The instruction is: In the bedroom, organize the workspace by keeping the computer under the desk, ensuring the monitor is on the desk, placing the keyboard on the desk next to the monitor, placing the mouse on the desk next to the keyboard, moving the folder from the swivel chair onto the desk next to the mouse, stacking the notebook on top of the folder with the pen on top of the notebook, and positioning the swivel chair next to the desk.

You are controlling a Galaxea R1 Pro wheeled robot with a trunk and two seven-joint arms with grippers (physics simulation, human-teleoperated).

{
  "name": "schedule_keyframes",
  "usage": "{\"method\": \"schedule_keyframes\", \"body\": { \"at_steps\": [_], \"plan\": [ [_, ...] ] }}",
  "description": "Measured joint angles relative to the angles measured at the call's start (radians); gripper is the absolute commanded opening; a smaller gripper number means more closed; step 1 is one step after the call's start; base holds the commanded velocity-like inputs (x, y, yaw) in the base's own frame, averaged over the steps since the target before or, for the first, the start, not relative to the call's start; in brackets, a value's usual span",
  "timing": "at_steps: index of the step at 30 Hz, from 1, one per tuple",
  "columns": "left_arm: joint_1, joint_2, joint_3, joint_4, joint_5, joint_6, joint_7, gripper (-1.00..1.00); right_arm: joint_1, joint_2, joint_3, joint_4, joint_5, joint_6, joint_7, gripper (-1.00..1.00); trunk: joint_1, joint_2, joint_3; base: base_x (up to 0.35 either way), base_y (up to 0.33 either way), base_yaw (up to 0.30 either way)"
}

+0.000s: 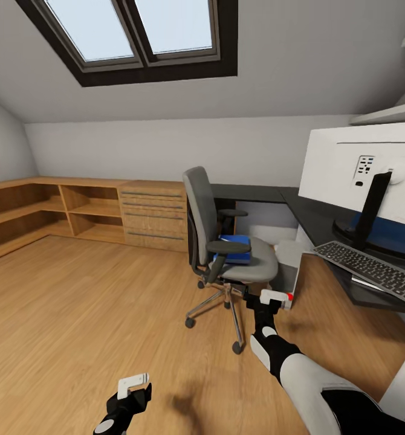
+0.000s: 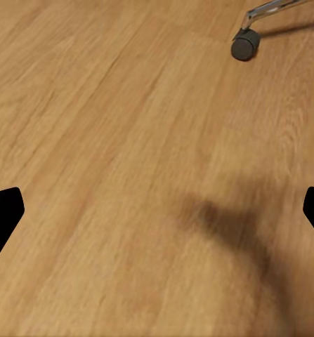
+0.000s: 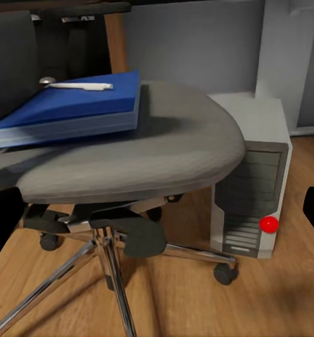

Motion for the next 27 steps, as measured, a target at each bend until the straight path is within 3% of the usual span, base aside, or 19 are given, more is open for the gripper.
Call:
{"method": "schedule_keyframes", "body": {
  "at_steps": [9, 18, 27],
  "plan": [
    [0.0, 0.0, 0.0, 0.0, 0.0, -0.001, 0.002, 1.0, 0.0, 0.003, 0.001, 0.002, 0.0, 0.0, -0.001, 1.0, 0.0, 0.0, 0.0, 0.0, 0.0, -0.044],
    [0.0, 0.0, 0.0, 0.0, 0.0, -0.001, -0.001, 1.0, 0.0, 0.002, 0.0, 0.001, 0.0, 0.0, -0.001, 1.0, 0.0, 0.0, 0.003, 0.0, 0.029, -0.222],
    [0.0, -0.001, 0.0, 0.002, 0.0, -0.001, 0.0, 1.0, 0.0, 0.001, 0.0, 0.001, 0.0, -0.003, 0.0, 1.0, 0.0, 0.0, 0.004, 0.005, 0.193, -0.232]
  ]
}}
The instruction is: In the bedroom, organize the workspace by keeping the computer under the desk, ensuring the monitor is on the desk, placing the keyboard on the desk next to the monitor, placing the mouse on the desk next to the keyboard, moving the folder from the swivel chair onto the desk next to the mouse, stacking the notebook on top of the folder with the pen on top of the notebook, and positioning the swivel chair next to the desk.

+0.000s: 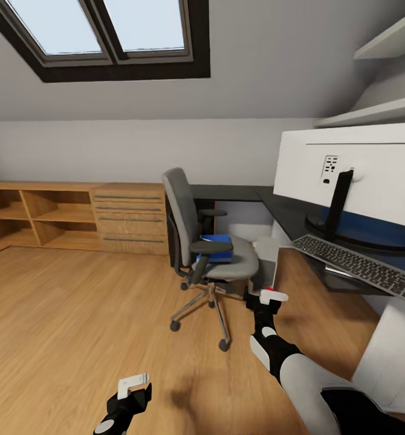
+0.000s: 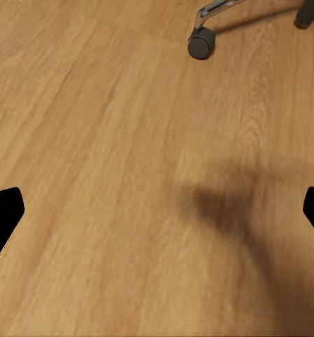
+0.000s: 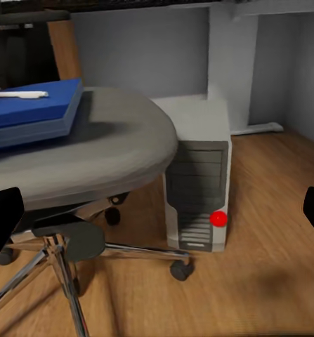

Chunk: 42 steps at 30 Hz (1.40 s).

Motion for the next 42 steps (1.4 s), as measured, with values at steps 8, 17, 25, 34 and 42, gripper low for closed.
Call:
{"method": "schedule_keyframes", "body": {
  "at_steps": [8, 17, 25, 34, 42],
  "plan": [
    [0.0, 0.0, 0.0, 0.001, 0.0, -0.001, 0.0, 1.0, 0.0, 0.0, -0.001, -0.001, 0.0, -0.002, 0.0, 1.0, 0.0, 0.0, 0.0, 0.103, 0.242, -0.101],
    [0.0, 0.0, 0.0, 0.01, 0.0, -0.001, 0.0, 1.0, 0.0, -0.001, -0.001, -0.001, 0.0, -0.003, 0.0, 1.0, 0.0, 0.0, 0.0, 0.221, 0.229, -0.012],
    [0.0, 0.0, 0.0, 0.012, 0.0, -0.002, 0.0, 1.0, 0.0, -0.004, -0.001, -0.001, 0.0, -0.003, 0.0, 1.0, 0.0, 0.0, 0.0, 0.07, 0.053, -0.001],
    [0.0, 0.0, 0.0, 0.012, 0.0, -0.002, 0.0, 1.0, 0.0, -0.004, -0.001, -0.001, 0.0, -0.003, 0.0, 1.0, 0.0, 0.0, 0.0, 0.008, -0.022, 0.0],
    [0.0, 0.001, 0.0, 0.012, 0.0, -0.002, -0.001, 1.0, 0.0, -0.004, -0.001, -0.001, 0.0, -0.003, 0.0, 1.0, 0.0, 0.0, 0.0, 0.001, -0.172, 0.0]
  ]
}}
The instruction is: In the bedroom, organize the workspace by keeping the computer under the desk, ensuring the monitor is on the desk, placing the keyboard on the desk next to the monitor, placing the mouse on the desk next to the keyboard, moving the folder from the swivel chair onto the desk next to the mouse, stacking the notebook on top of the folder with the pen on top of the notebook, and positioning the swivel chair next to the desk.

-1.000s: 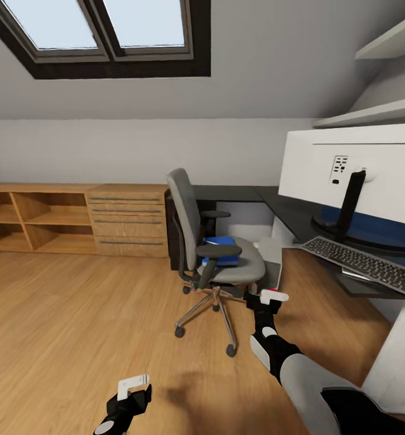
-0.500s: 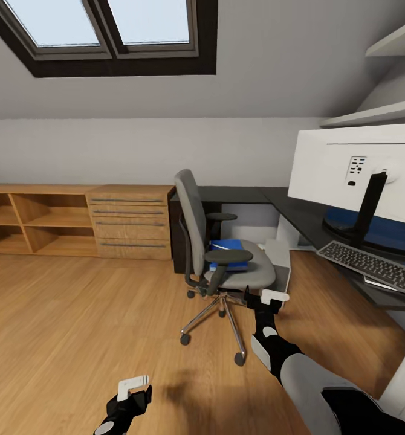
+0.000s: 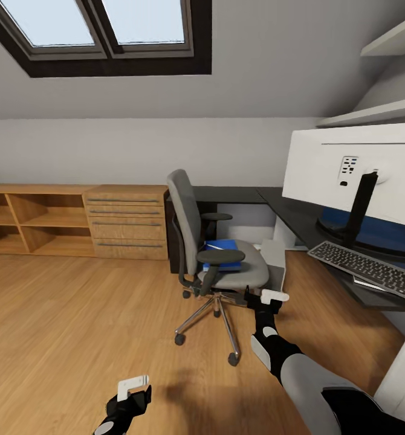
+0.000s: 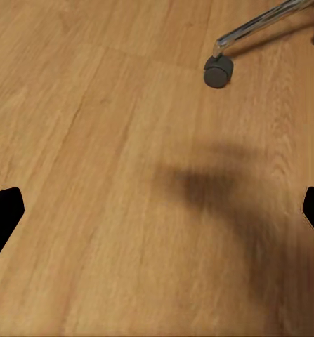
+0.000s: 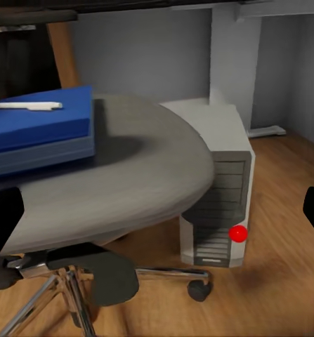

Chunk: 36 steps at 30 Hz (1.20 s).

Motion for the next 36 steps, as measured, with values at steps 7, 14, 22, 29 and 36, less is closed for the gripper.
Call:
{"method": "schedule_keyframes", "body": {
  "at_steps": [7, 14, 22, 29, 36],
  "plan": [
    [0.0, 0.0, 0.0, 0.0, 0.0, 0.0, 0.0, 1.0, 0.0, 0.0, 0.0, 0.0, 0.0, 0.0, 0.0, 1.0, 0.0, 0.0, 0.0, 0.0, -0.042, 0.0],
    [0.0, 0.0, 0.0, 0.0, 0.0, 0.0, 0.0, 1.0, 0.0, -0.002, 0.0, 0.0, 0.001, 0.0, 0.001, 1.0, 0.0, 0.0, 0.0, 0.0, -0.004, 0.0],
    [0.0, 0.0, 0.0, 0.0, 0.0, 0.0, 0.0, 1.0, 0.0, -0.013, 0.0, 0.0, 0.004, -0.004, 0.003, 1.0, 0.0, 0.0, 0.0, 0.0, 0.0, 0.0],
    [0.0, 0.0, 0.0, 0.0, 0.0, 0.0, 0.0, 1.0, 0.0, -0.038, -0.002, -0.002, 0.001, -0.002, 0.0, 1.0, 0.0, 0.0, 0.0, 0.0, 0.0, 0.0],
    [0.0, 0.0, 0.0, 0.0, 0.0, 0.0, 0.0, 1.0, 0.0, -0.061, -0.004, -0.005, 0.0, -0.002, 0.002, 1.0, 0.0, 0.0, 0.0, 0.0, 0.0, 0.0]
  ]
}}
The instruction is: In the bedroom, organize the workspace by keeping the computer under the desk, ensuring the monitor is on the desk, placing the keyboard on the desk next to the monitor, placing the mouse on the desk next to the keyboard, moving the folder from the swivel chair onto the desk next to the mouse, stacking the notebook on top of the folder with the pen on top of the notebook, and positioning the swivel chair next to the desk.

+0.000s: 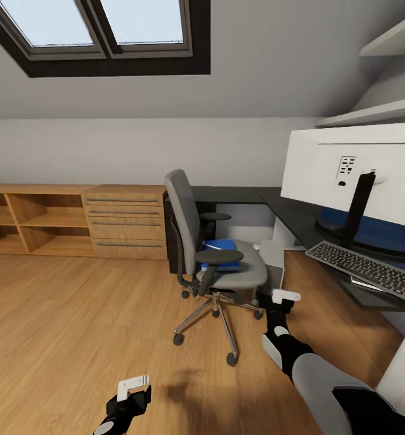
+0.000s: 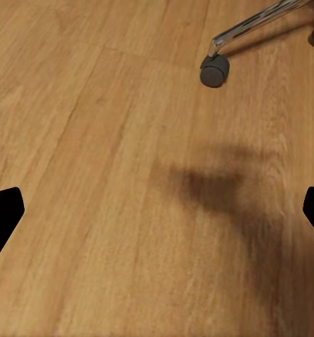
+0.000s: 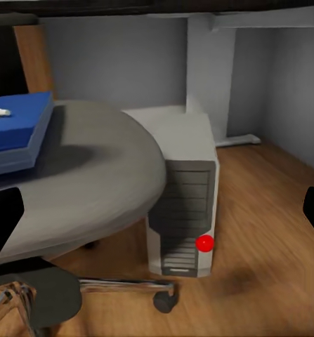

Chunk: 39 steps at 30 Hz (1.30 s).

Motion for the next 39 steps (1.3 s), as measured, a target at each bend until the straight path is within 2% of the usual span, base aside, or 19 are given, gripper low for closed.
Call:
{"method": "schedule_keyframes", "body": {
  "at_steps": [4, 5, 11, 16, 19, 22, 28, 32, 39],
  "plan": [
    [0.0, 0.0, 0.0, 0.0, 0.0, 0.0, 0.0, 1.0, 0.0, -0.018, -0.007, -0.001, -0.001, 0.002, 0.002, 1.0, 0.0, 0.0, 0.0, 0.0, 0.0, 0.0],
    [0.0, 0.0, 0.0, 0.0, 0.001, 0.0, 0.0, 1.0, 0.0, -0.025, -0.02, -0.001, -0.002, 0.005, 0.003, 1.0, 0.0, 0.0, 0.0, 0.0, 0.0, 0.0],
    [0.0, 0.0, 0.0, 0.0, 0.0, 0.0, 0.0, 1.0, 0.0, -0.036, -0.048, -0.001, -0.002, 0.011, 0.005, 1.0, 0.0, 0.0, 0.0, 0.0, 0.0, 0.0],
    [0.0, 0.0, 0.0, 0.0, 0.001, 0.0, 0.0, 1.0, -0.001, -0.055, -0.094, -0.004, -0.021, 0.047, 0.052, 1.0, 0.0, 0.0, 0.0, 0.0, 0.0, 0.0],
    [0.0, 0.001, 0.0, 0.0, 0.002, 0.0, 0.0, 1.0, -0.002, -0.076, -0.125, -0.007, -0.061, 0.105, 0.121, 1.0, 0.0, 0.0, 0.0, 0.0, 0.0, 0.0],
    [0.0, 0.001, 0.0, 0.0, 0.002, 0.0, 0.0, 1.0, -0.004, -0.107, -0.144, -0.025, -0.129, 0.179, 0.204, 1.0, 0.0, 0.0, 0.0, 0.0, 0.0, 0.0],
    [0.0, 0.001, 0.0, 0.0, 0.002, 0.0, 0.0, 1.0, -0.006, -0.151, -0.149, -0.079, -0.255, 0.275, 0.253, 1.0, 0.0, 0.0, 0.0, 0.0, 0.0, 0.0],
    [0.0, 0.001, 0.0, 0.0, 0.002, 0.0, 0.0, 1.0, -0.006, -0.168, -0.149, -0.094, -0.295, 0.301, 0.288, 1.0, 0.0, 0.0, 0.0, 0.0, 0.0, 0.0],
    [0.0, 0.001, 0.0, 0.0, 0.002, 0.0, 0.0, 1.0, -0.006, -0.176, -0.144, -0.096, -0.311, 0.312, 0.375, 1.0, 0.0, 0.0, 0.0, 0.0, 0.0, 0.0]
  ]
}}
